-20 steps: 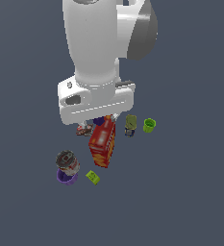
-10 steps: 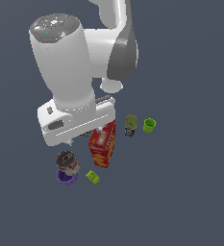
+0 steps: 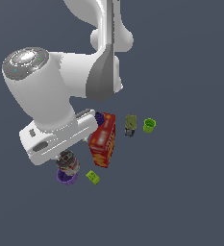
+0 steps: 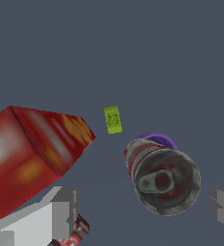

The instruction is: Pick up a designated object from a clutter of objects.

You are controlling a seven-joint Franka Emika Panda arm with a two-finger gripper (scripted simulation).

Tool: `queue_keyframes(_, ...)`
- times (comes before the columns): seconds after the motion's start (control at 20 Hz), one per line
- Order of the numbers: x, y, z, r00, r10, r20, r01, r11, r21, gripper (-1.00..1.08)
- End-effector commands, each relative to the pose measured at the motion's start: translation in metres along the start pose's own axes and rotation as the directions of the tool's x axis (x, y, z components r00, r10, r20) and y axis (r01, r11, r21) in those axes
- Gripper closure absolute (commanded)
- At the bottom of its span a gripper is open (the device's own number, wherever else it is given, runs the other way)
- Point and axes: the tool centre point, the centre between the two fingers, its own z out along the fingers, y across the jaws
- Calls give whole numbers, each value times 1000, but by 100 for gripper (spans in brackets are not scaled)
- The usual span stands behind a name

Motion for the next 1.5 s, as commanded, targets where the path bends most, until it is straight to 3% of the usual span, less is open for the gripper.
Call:
queue_keyframes(0.0,-3,11,8,999,-38,0,38,999,2,-92)
queue_keyframes(0.55,-12,35,29,992,-125,0,125,992,5,-92)
queue_keyframes(0.95,-13,35,36,992,-126,0,126,992,6,-92)
queue_keyframes(1.45,-14,35,78,992,-129,0,129,992,6,-92)
